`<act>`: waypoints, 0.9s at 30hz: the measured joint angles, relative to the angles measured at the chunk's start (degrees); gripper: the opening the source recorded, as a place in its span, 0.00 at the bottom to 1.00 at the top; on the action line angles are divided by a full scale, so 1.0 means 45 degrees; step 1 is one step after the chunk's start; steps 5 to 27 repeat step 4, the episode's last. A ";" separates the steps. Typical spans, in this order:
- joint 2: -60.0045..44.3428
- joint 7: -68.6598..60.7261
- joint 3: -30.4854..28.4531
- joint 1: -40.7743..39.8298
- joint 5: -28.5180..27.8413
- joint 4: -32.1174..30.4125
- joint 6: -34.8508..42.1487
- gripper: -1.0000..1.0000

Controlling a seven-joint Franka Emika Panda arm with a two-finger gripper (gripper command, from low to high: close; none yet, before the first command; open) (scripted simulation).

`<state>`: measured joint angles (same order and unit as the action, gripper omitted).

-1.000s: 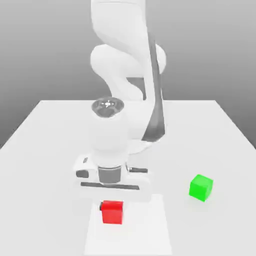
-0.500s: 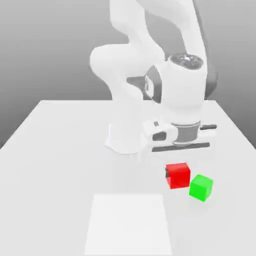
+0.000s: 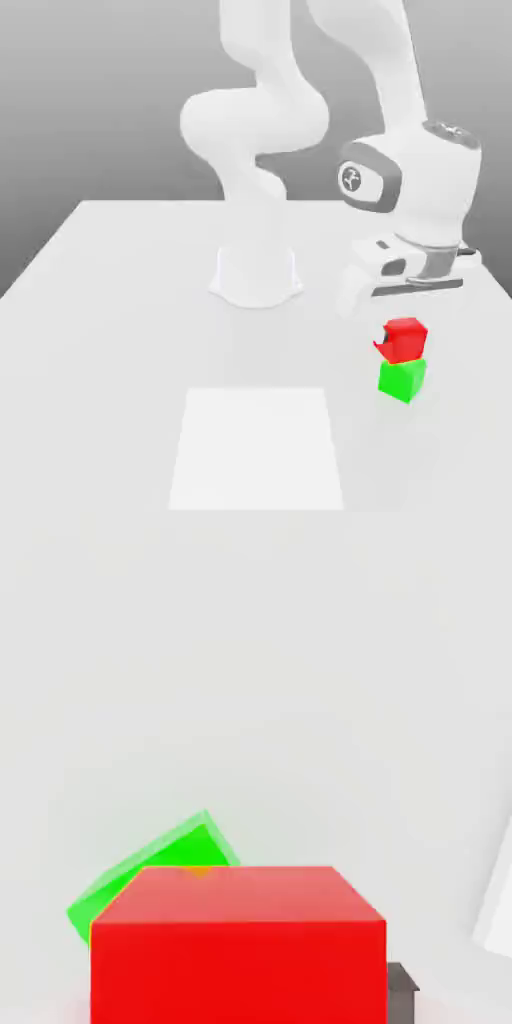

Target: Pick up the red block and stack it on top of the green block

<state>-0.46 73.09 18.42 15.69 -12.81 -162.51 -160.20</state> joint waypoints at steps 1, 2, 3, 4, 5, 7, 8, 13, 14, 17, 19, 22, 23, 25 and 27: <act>-0.0170 0.0075 0.0021 -0.0051 -0.0112 0.0007 -0.0166 0.00; -0.0327 0.0131 0.0033 -0.0043 -0.0186 0.0008 -0.0347 0.00; -0.0471 0.0136 0.0049 -0.0032 -0.0190 0.0003 -0.0536 0.00; -0.0600 0.0088 0.0074 -0.0027 -0.0116 -0.0005 -0.0725 0.00; -0.0600 0.0088 0.0074 -0.0027 -0.0116 -0.0005 -0.0725 0.00; -0.0600 0.0088 0.0074 -0.0027 -0.0116 -0.0005 -0.0725 0.00; -0.0600 0.0088 0.0074 -0.0027 -0.0116 -0.0005 -0.0725 0.00; -0.0600 0.0088 0.0074 -0.0027 -0.0116 -0.0005 -0.0725 0.00; -0.0600 0.0088 0.0074 -0.0027 -0.0116 -0.0005 -0.0725 0.00; -0.0600 0.0088 0.0074 -0.0027 -0.0116 -0.0005 -0.0725 0.00; -0.0600 0.0088 0.0074 -0.0027 -0.0116 -0.0005 -0.0725 0.00; -0.0600 0.0088 0.0074 -0.0027 -0.0116 -0.0005 -0.0725 0.00; -0.0600 0.0088 0.0074 -0.0027 -0.0116 -0.0005 -0.0725 0.00; -0.0600 0.0088 0.0074 -0.0027 -0.0116 -0.0005 -0.0725 0.00; -0.0600 0.0088 0.0074 -0.0027 -0.0116 -0.0005 -0.0725 0.00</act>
